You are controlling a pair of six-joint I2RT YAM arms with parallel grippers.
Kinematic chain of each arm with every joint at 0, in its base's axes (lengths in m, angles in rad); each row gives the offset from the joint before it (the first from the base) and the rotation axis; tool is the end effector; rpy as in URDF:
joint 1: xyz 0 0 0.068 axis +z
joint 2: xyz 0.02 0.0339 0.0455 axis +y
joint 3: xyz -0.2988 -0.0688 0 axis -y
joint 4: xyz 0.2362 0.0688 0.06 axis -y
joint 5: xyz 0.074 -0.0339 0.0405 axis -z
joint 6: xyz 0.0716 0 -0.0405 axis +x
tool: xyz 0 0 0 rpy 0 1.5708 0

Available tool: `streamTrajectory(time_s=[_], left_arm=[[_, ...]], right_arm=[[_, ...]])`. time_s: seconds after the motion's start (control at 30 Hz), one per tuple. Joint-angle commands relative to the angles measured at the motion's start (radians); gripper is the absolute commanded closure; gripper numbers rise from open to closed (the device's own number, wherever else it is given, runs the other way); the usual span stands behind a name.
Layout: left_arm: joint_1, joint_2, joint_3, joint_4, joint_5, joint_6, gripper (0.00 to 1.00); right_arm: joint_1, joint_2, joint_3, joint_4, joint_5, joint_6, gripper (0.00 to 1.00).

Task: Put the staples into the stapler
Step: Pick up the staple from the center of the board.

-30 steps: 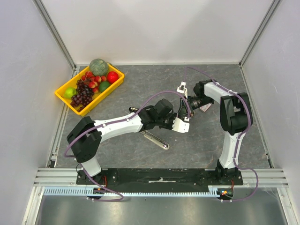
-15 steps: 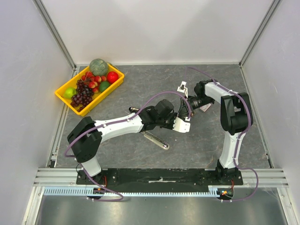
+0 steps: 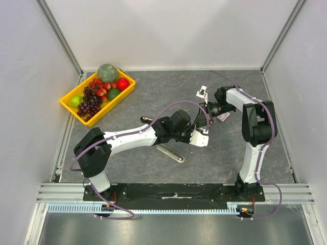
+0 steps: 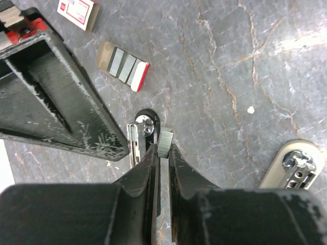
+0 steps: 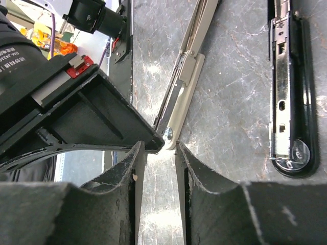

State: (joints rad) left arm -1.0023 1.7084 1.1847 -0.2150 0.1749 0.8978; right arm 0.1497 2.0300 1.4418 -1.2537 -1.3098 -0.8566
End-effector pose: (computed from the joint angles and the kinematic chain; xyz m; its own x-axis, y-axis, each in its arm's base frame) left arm 0.2061 -0.3458 0.2460 0.4771 0.6835 -0.5525 0.8439 -0.1808 0.5051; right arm 0.3432 0.1217 0.2111 -0.7883 -0.3161 -0.5280 -0.5775 0.0838 0.8121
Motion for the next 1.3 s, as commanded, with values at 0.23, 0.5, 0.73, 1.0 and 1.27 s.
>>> streamTrajectory(time_s=[0.23, 0.5, 0.73, 1.0, 1.27], left_arm=[[0.004, -0.010, 0.019, -0.069, 0.106, -0.140, 0.88], [0.054, 0.008, 0.102, -0.161, 0.215, -0.266, 0.87], [0.103, 0.037, 0.207, -0.247, 0.314, -0.387, 0.87], [0.133, 0.134, 0.351, -0.354, 0.396, -0.519, 0.86], [0.168, 0.241, 0.452, -0.399, 0.541, -0.668, 0.87]], right_arm=[[-0.090, -0.070, 0.072, -0.203, 0.050, -0.328, 0.60], [-0.268, -0.281, -0.023, -0.178, 0.194, -0.559, 0.55], [-0.251, -0.762, -0.344, 0.403, 0.602, -0.271, 0.52], [-0.188, -1.047, -0.498, 0.373, 0.525, -0.653, 0.48], [-0.066, -1.082, -0.564, 0.381, 0.501, -0.724, 0.42]])
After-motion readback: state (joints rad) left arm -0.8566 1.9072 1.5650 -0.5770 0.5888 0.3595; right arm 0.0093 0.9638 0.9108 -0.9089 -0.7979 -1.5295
